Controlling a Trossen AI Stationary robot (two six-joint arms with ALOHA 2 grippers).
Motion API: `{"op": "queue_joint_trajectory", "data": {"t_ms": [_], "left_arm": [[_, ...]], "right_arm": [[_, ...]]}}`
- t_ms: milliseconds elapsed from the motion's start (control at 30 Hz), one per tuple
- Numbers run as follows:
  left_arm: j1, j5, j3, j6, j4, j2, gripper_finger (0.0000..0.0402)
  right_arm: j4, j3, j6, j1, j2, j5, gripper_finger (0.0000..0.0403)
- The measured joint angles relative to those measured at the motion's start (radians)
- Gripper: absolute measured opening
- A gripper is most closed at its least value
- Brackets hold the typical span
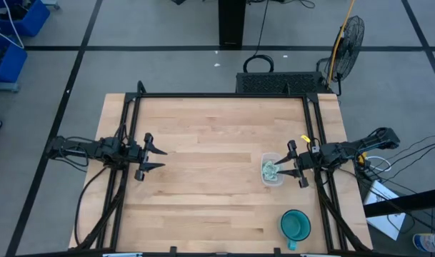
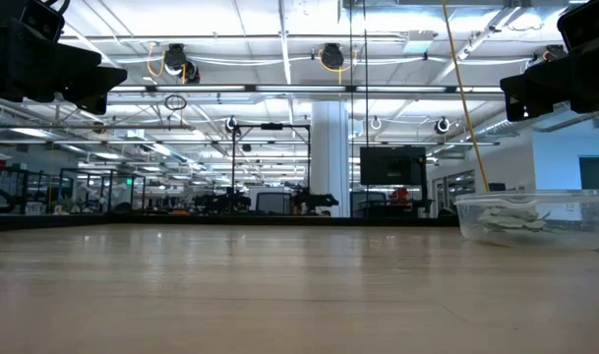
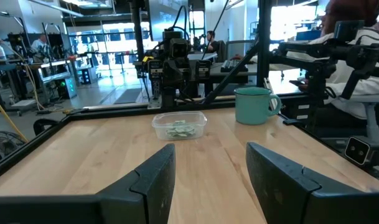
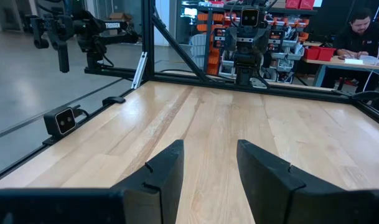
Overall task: Pick and place Stevia / Truvia into bins
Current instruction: Return to Home Position
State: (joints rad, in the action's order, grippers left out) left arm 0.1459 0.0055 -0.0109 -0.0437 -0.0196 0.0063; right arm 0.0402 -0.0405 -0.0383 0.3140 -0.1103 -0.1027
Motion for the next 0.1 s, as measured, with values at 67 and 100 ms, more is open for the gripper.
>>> {"op": "queue_joint_trajectory", "data": {"t_ms": [67,100], "left_arm": [[0.0,0.0,0.0,0.0,0.0,0.0,0.0202],[0.0,0.0,0.0,0.0,0.0,0.0,0.0203]], "right_arm": [[0.0,0.0,0.0,0.0,0.0,0.0,0.0141],[0.0,0.0,0.0,0.0,0.0,0.0,0.0141]]}}
